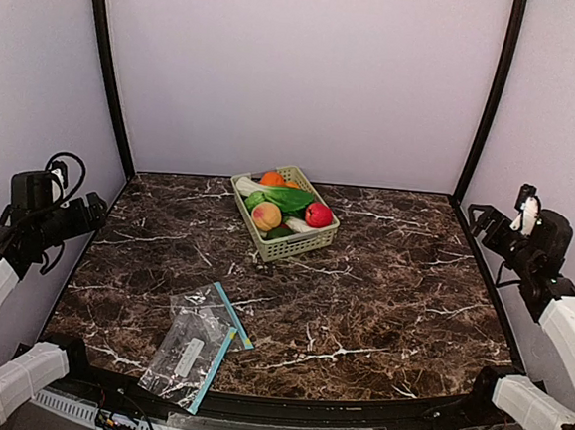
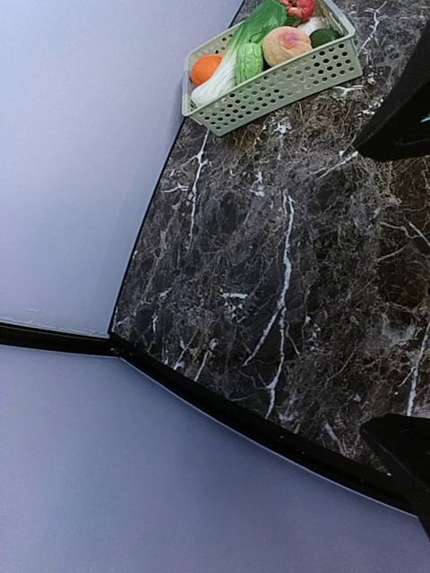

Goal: Place the food in the zip-top bag and seal the zipper
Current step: Pick up the zipper food storage bag at the corner of the board.

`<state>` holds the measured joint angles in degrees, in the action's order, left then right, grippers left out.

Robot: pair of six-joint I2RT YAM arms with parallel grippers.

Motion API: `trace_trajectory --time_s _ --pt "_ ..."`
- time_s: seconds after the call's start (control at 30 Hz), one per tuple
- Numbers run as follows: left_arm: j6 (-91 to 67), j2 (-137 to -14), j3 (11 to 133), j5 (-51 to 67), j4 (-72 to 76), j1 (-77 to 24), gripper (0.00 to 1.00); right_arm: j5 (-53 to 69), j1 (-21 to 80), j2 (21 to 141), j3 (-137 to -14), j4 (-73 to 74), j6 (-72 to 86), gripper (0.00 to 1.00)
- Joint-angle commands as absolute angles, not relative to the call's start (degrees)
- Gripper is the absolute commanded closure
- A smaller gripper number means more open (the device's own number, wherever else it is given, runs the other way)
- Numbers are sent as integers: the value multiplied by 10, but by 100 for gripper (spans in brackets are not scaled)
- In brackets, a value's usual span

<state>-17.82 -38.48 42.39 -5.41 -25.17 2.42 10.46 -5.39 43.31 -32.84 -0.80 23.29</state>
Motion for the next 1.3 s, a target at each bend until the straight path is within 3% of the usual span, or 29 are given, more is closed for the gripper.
trace_trajectory --time_s 0.0,0.23,0.5,0.67,0.9,1.07,1.27 --pt "-204 -382 434 -65 -312 25 0 95 -57 413 -325 5 255 1" --pt "-197 -363 465 -36 -337 26 0 132 -56 414 -350 68 188 1" --pt "-232 -412 408 209 -309 13 0 245 -56 380 -335 73 179 2" --pt "-276 -418 339 198 -276 -98 0 313 -48 399 -324 64 188 1" --pt "-370 -422 241 234 -215 -197 5 302 14 428 -327 53 184 1" --pt "-419 -418 178 260 -167 -224 12 297 48 452 -320 25 196 1" --pt "-437 -421 151 288 -155 -230 15 288 73 481 -324 8 197 1"
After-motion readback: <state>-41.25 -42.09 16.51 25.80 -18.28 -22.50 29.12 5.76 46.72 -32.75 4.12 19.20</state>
